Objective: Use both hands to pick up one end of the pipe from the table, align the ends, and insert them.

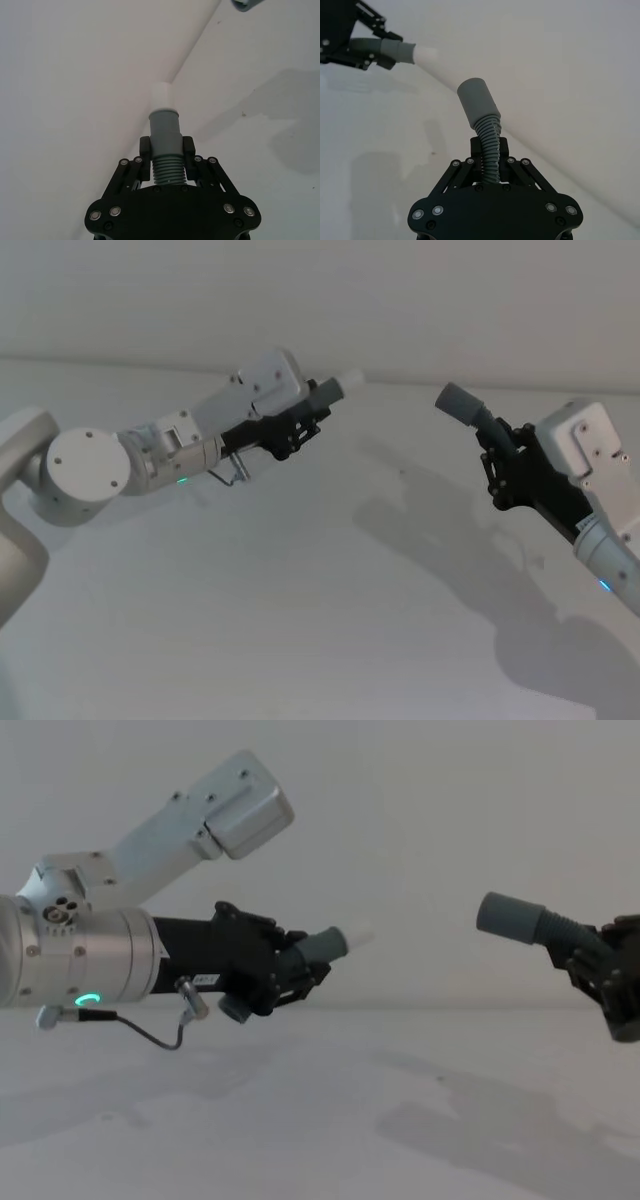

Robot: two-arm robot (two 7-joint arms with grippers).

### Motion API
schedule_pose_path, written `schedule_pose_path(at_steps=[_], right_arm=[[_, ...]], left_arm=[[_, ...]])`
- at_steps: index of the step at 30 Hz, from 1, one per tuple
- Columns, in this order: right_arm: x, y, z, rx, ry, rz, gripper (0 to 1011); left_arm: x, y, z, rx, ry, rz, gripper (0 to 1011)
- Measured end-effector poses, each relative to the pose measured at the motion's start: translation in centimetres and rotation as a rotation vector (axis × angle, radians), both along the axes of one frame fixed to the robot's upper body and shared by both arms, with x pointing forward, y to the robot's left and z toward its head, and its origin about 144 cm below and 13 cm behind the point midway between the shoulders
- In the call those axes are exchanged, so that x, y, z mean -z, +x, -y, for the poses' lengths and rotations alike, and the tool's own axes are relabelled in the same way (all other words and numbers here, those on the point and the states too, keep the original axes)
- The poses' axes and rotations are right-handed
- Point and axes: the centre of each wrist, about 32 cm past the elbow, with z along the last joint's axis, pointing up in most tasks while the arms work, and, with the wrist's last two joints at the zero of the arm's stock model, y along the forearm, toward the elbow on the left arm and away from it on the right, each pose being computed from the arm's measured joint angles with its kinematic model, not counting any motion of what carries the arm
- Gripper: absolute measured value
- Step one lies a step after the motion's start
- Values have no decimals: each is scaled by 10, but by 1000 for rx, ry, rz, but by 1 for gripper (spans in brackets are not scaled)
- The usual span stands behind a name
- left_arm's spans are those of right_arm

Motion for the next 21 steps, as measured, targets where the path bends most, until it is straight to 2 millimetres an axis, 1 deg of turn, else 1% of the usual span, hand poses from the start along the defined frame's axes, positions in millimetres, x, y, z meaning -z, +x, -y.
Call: schedule_pose_path(at_steps=[21], right_arm=[[-6,1,30,-182,-330,258,174]], left_arm=[[-15,2,-10,181,225,339,367]])
